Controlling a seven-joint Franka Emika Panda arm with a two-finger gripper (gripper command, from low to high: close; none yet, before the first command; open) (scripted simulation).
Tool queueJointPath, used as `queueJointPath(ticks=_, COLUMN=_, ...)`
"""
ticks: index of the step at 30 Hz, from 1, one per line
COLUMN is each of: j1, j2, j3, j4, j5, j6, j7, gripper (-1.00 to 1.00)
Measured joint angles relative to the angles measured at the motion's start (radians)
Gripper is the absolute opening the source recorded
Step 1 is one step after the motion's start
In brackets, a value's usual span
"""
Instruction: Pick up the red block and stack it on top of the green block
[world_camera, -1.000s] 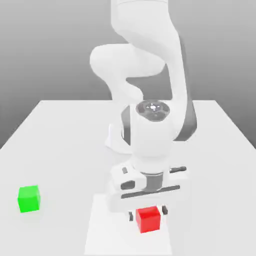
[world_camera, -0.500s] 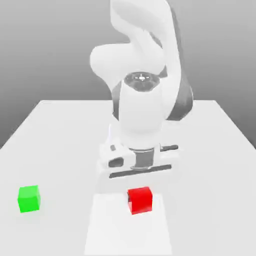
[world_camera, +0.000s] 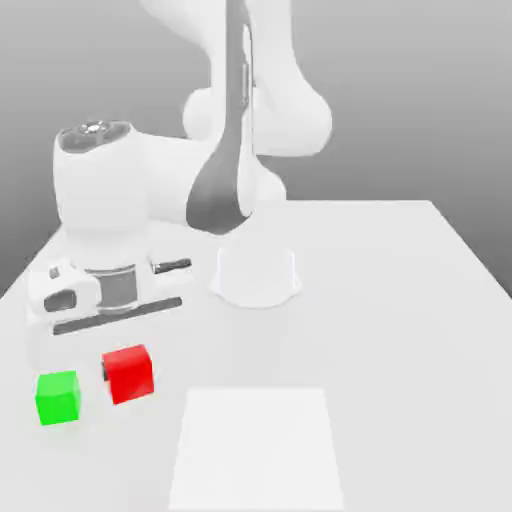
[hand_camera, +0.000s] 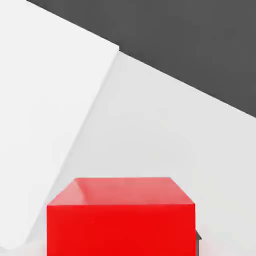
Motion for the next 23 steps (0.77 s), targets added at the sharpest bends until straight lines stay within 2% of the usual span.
queueJointPath(ticks=9, j1=-0.185, j2=-0.012, j3=-0.065, j4=0.018, j5=0.027, j6=-0.033, j7=-0.388, gripper=-1.00)
queueJointPath(ticks=20, j1=-0.204, j2=0.171, j3=-0.017, j4=0.029, j5=0.113, j6=0.137, j7=-0.478, gripper=-1.00)
queueJointPath(ticks=21, j1=-0.206, j2=0.182, j3=-0.014, j4=0.029, j5=0.119, j6=0.147, j7=-0.482, gripper=1.00)
queueJointPath(ticks=23, j1=-0.206, j2=0.182, j3=-0.014, j4=0.029, j5=0.119, j6=0.147, j7=-0.482, gripper=1.00)
